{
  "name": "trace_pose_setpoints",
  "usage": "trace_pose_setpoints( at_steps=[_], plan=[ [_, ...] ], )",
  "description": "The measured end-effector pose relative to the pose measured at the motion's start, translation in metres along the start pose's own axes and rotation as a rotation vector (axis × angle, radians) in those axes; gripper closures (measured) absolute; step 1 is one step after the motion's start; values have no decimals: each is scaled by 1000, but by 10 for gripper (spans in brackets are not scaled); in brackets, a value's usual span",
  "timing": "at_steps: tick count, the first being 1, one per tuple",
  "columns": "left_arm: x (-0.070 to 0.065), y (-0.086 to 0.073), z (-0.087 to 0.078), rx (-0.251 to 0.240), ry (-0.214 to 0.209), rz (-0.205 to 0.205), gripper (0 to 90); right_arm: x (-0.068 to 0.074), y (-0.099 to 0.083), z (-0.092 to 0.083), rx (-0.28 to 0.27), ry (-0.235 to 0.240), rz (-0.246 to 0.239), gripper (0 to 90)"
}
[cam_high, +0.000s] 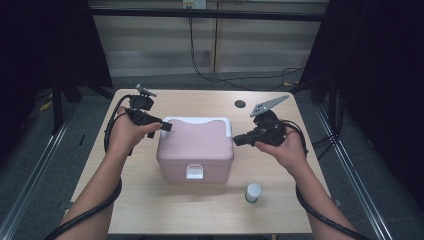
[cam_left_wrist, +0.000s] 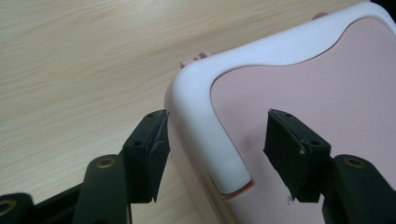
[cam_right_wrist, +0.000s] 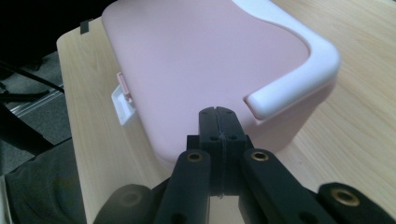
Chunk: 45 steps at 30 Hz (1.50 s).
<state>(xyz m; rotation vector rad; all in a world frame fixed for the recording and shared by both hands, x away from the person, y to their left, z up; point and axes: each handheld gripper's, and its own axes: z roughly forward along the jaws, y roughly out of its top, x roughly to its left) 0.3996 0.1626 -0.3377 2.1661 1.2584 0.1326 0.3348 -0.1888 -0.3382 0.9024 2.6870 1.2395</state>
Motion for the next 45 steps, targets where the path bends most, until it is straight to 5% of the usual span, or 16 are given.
trace_pose_setpoints(
  at_steps=[20, 29, 45],
  plan=[
    [2, 0, 0, -8, 3, 3, 389, 20, 24, 24, 43, 29, -58, 900],
    [6, 2, 0, -23, 12, 3, 374, 23, 26, 39, 125, 13, -84, 900],
    [11, 4, 6, -57, 22, 5, 329, 21, 28, 42, 138, 32, -46, 900]
  ],
)
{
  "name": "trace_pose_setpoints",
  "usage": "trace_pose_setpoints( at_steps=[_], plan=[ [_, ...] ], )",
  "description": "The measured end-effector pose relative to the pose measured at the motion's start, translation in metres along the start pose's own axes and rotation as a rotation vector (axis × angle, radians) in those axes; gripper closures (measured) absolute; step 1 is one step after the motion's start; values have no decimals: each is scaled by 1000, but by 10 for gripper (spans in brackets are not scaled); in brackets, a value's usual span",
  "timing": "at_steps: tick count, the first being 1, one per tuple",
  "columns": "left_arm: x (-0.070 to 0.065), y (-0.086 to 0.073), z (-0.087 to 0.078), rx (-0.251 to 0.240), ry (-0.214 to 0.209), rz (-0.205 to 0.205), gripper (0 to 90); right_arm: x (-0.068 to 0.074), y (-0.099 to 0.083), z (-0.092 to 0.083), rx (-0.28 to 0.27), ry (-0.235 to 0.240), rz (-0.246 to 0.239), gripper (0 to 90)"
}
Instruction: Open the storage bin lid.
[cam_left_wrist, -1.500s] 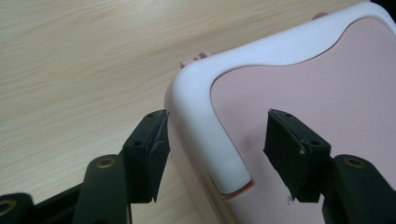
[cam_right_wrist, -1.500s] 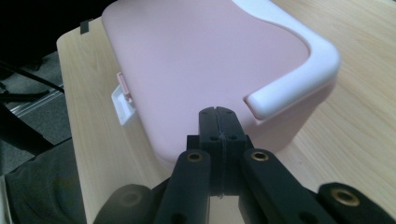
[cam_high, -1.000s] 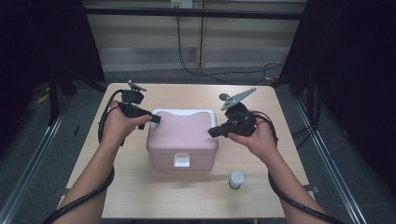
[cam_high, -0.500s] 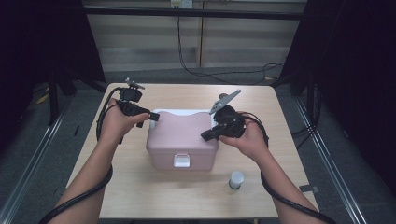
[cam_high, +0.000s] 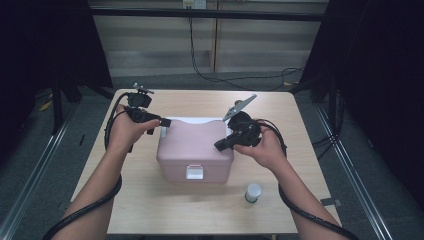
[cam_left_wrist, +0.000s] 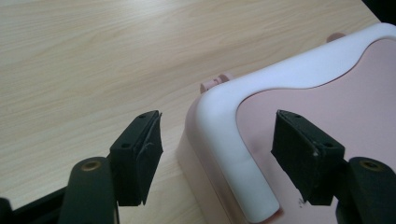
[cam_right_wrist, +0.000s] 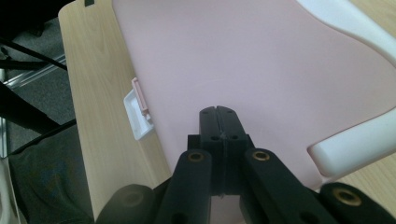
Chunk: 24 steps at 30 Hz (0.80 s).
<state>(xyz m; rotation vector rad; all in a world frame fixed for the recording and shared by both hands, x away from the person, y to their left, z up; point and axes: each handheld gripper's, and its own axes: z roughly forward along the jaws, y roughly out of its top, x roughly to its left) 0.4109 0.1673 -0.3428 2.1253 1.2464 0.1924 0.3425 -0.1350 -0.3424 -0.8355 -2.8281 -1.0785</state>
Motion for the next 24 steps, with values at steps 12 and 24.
trace_pose_setpoints(
  at_steps=[12, 24],
  plan=[
    [-4, 1, 12, -13, -24, -11, 333, -2, 0, 0, -2, 8, 8, 900],
    [-7, 4, 18, -16, -60, -25, 337, -1, 2, 0, 18, 3, 1, 900]
  ],
)
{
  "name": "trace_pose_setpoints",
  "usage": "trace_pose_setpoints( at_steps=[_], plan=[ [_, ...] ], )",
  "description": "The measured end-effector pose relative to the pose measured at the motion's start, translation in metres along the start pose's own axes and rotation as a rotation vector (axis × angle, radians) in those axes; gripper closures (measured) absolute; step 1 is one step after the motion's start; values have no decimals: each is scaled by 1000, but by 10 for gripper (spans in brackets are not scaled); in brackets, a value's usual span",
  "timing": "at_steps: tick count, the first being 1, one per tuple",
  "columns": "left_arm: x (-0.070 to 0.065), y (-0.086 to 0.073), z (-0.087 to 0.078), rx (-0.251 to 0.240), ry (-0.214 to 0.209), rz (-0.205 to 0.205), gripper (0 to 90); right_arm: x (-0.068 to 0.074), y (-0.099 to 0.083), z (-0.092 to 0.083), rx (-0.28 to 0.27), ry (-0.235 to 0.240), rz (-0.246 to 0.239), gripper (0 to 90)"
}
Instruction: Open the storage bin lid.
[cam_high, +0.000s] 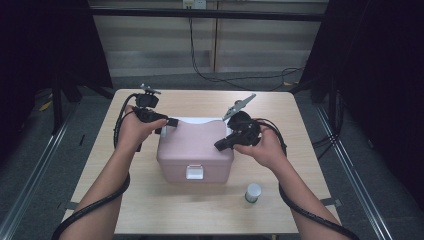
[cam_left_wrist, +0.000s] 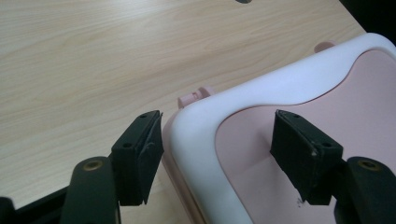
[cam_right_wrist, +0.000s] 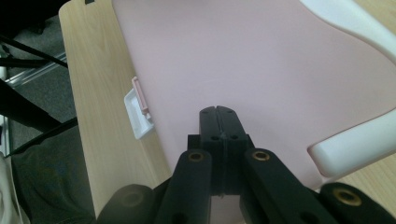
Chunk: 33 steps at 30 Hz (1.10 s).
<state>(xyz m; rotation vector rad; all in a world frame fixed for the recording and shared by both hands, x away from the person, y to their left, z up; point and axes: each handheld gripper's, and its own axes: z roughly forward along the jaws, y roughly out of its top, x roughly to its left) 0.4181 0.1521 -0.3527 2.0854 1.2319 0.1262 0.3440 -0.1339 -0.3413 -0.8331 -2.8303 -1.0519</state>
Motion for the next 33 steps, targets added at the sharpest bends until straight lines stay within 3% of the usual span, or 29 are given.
trace_pose_setpoints(
  at_steps=[10, 19, 29, 30, 32, 33],
  plan=[
    [-2, 1, -2, 9, -12, 3, 318, 1, 3, 0, 23, -6, -3, 900],
    [-1, -1, -16, -16, -45, -44, 352, 1, 3, 1, 24, -7, 6, 900],
    [-5, 3, -25, -6, -35, -16, 365, 2, 5, 2, 35, -20, 15, 900],
    [-6, 4, -27, -13, -43, -12, 371, 2, 5, 2, 35, -22, 16, 900],
    [-11, 5, -31, -50, -159, -56, 489, 2, 5, 2, 35, -23, 16, 900],
    [-16, 6, -32, -41, -149, -39, 468, 2, 5, 2, 35, -23, 17, 900]
  ],
)
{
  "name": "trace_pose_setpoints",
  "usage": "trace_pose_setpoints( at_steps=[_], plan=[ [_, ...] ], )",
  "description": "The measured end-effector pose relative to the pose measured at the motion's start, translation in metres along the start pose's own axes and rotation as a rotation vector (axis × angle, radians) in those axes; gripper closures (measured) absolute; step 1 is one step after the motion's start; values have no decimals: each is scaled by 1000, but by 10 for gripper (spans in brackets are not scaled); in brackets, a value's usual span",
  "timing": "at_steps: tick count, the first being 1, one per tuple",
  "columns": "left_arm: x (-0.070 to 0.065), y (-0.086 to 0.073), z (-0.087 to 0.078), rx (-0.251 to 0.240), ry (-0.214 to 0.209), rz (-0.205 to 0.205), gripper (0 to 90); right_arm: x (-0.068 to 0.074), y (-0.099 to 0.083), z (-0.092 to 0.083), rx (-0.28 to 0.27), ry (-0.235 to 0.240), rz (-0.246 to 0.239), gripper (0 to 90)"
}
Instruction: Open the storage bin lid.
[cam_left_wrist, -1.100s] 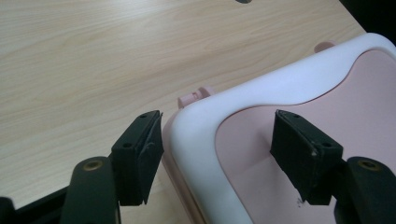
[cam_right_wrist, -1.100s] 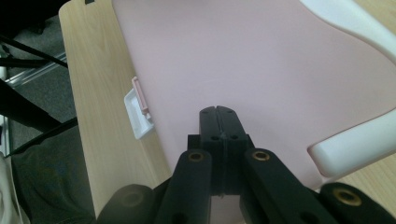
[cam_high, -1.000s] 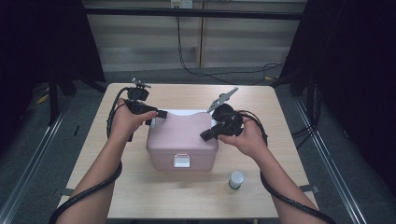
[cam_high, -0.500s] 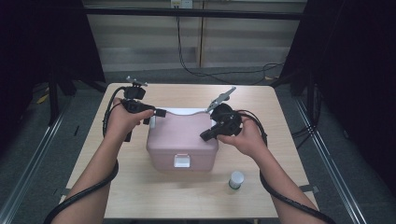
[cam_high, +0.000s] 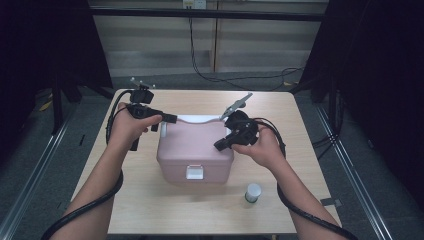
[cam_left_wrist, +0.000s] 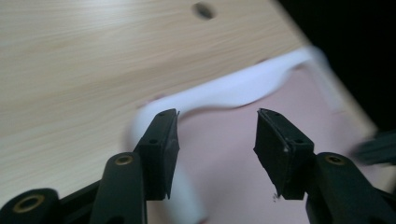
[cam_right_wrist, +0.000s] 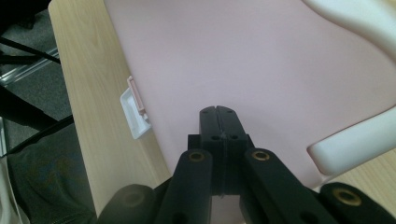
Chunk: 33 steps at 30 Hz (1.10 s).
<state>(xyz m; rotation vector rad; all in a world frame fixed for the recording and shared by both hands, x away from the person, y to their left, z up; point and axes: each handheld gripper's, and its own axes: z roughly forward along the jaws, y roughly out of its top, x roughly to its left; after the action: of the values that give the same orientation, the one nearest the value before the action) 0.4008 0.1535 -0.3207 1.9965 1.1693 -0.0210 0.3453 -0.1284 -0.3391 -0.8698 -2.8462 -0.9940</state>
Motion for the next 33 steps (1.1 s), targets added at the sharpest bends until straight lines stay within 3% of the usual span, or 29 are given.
trace_pose_setpoints(
  at_steps=[1, 2, 5, 9, 16, 21, 27, 33],
  plan=[
    [-6, 1, 1, 29, 42, 54, 456, 0, 0, 0, 1, 0, 1, 900],
    [-12, 2, 2, 44, 58, 87, 437, 0, 0, 0, 1, 0, 2, 900],
    [-15, 4, 6, 62, 87, 79, 424, 0, 0, 0, 1, -1, 5, 900],
    [-3, 1, 10, 80, 162, 47, 399, 1, 0, 0, 0, -6, 4, 900],
    [10, 1, 13, 98, 222, 1, 347, 2, 3, 0, 18, -14, -6, 900],
    [16, 0, 20, 111, 210, -35, 328, 2, 3, 0, 14, -12, -2, 900],
    [20, -3, 29, 101, 143, -73, 319, 1, 2, 0, 14, -6, 3, 900],
    [18, -1, 27, 102, 146, -76, 300, 0, 2, 0, 13, -3, 9, 900]
  ],
)
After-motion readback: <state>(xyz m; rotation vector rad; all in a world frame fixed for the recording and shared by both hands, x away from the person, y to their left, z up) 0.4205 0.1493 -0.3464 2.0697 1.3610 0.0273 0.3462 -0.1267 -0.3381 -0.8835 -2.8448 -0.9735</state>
